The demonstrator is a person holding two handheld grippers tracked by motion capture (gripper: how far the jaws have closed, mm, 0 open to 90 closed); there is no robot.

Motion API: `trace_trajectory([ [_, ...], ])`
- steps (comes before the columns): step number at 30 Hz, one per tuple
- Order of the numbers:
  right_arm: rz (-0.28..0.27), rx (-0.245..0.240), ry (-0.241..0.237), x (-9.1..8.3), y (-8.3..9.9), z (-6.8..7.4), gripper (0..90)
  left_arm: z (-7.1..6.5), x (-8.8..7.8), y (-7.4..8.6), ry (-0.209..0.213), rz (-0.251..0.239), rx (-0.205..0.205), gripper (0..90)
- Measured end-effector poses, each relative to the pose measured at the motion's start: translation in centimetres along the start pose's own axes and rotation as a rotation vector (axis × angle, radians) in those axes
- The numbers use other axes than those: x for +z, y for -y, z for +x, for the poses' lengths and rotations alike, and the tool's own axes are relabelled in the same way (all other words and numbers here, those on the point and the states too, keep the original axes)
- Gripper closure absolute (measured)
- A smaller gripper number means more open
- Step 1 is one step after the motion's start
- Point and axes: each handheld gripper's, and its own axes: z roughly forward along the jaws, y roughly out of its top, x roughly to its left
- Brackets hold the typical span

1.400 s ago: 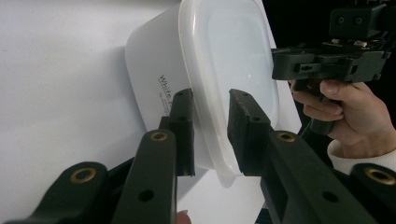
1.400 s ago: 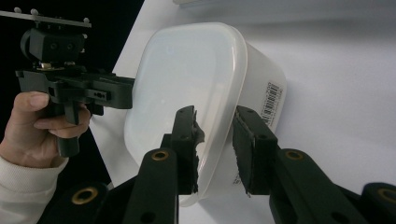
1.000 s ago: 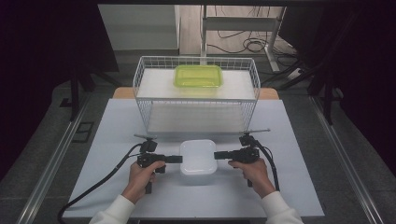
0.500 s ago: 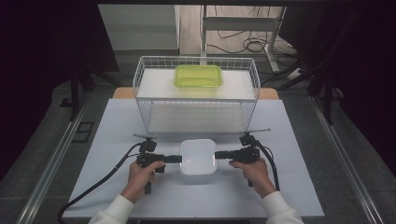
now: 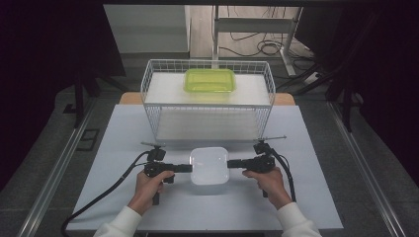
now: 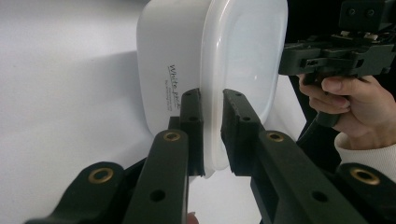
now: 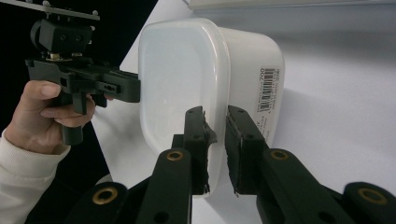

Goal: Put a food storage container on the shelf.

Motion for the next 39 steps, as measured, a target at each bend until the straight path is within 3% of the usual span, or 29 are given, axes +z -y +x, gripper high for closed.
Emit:
trace_trajectory([
  [13,-0.021,-0.02,-0.022,-0.4,-0.2,0.4,79.0,-0.5,-0.7,-0.2,0.01,-0.021,0.026,79.7],
  [25,-0.053,-0.095,-0.016,-1.3,-1.3,2.2,79.0,-2.2,-2.2,-0.8,0.001,-0.071,0.082,79.8],
  [39,-0.095,-0.165,-0.021,-2.6,-3.7,4.4,78.9,-4.2,-4.1,-2.7,0.009,-0.124,0.129,79.9],
])
